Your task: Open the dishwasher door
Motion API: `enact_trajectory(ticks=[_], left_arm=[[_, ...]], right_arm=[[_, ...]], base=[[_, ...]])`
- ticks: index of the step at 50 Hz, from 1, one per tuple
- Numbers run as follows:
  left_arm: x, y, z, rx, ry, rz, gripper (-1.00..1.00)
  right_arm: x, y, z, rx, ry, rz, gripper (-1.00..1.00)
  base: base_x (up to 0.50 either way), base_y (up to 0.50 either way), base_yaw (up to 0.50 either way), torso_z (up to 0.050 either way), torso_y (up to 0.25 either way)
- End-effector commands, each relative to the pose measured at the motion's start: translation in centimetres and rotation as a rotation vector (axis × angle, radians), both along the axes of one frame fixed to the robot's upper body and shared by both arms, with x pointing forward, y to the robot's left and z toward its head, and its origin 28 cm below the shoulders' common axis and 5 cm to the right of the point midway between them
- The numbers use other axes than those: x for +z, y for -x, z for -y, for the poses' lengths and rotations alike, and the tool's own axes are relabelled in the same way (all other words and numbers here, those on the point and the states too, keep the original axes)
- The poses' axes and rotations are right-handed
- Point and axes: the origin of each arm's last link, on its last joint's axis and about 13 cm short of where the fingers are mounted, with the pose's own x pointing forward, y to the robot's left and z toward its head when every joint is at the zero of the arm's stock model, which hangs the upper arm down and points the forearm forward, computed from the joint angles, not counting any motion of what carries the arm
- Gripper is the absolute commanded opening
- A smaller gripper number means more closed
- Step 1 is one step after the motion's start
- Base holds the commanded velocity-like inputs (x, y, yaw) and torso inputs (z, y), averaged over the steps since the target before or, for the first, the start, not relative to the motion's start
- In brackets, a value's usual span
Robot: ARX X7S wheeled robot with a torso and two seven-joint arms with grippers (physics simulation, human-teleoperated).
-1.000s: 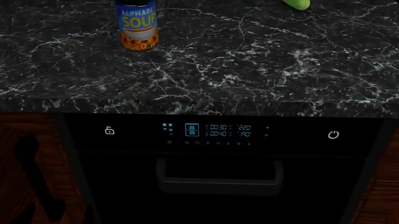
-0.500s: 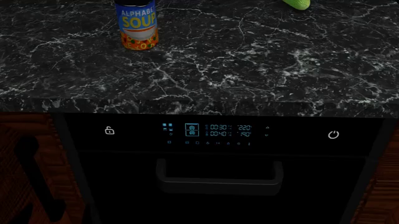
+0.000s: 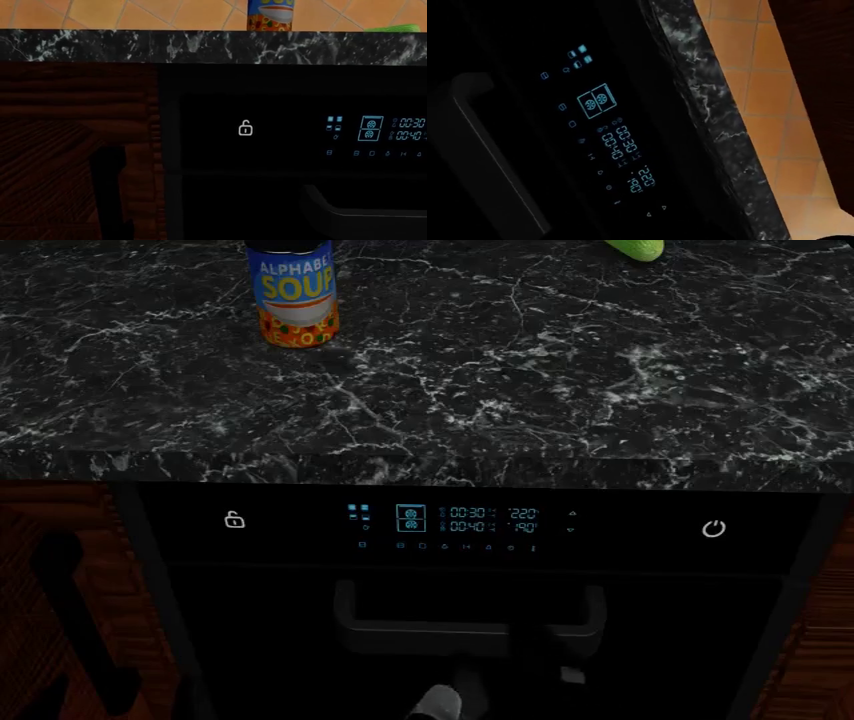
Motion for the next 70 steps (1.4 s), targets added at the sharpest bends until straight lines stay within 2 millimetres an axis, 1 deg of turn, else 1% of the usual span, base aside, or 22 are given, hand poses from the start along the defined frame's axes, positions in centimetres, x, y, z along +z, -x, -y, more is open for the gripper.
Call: enact_trajectory(ticks=[1, 4, 14, 28, 36, 43, 49, 54, 59, 64, 70], left_arm=[[-0.1, -0.1, -0.1, 0.004, 0.003, -0.001, 1.0], [-0.1, -0.1, -0.1, 0.005, 0.004, -0.001, 1.0], [-0.2, -0.1, -0.2, 0.008, 0.006, -0.002, 1.0], [-0.3, -0.1, -0.2, 0.01, 0.009, -0.003, 1.0], [-0.3, -0.1, -0.3, 0.012, 0.01, -0.003, 1.0], [-0.3, -0.1, -0.3, 0.014, 0.011, -0.004, 1.0], [-0.3, -0.2, -0.3, 0.014, 0.011, -0.004, 1.0], [-0.4, -0.2, -0.3, 0.016, 0.011, -0.004, 1.0], [-0.5, -0.2, -0.3, 0.016, 0.011, -0.004, 1.0], [-0.5, -0.2, -0.4, 0.017, 0.012, -0.005, 1.0], [-0.4, -0.2, -0.4, 0.018, 0.013, -0.004, 1.0]], right_arm=[[-0.1, -3.0, -0.1, -0.008, 0.17, -0.038, 1.0], [-0.6, -3.4, 0.0, -0.006, 0.203, -0.061, 1.0], [-0.2, -4.8, -0.2, 0.001, 0.279, -0.09, 1.0], [-0.8, -5.0, -1.0, 0.036, 0.328, -0.115, 1.0], [-1.1, -5.7, -1.0, 0.032, 0.358, -0.129, 1.0], [-1.7, -6.8, -0.9, 0.017, 0.374, -0.159, 1.0], [-2.0, -7.3, -0.9, 0.014, 0.38, -0.173, 1.0], [-2.5, -6.6, -1.3, 0.037, 0.384, -0.18, 1.0], [-2.9, -6.6, -1.5, 0.046, 0.395, -0.189, 1.0], [-3.5, -5.8, -2.0, 0.08, 0.411, -0.199, 1.0], [-4.1, -5.4, -2.3, 0.097, 0.428, -0.21, 1.0]], base=[[0.0, 0.0, 0.0, 0.0, 0.0], [0.0, 0.0, 0.0, 0.0, 0.0], [0.0, 0.0, 0.0, 0.0, 0.0], [0.0, 0.0, 0.0, 0.0, 0.0], [0.0, 0.0, 0.0, 0.0, 0.0], [0.0, 0.0, 0.0, 0.0, 0.0], [0.0, 0.0, 0.0, 0.0, 0.0], [0.0, 0.0, 0.0, 0.0, 0.0], [0.0, 0.0, 0.0, 0.0, 0.0], [0.0, 0.0, 0.0, 0.0, 0.0], [0.0, 0.0, 0.0, 0.0, 0.0]])
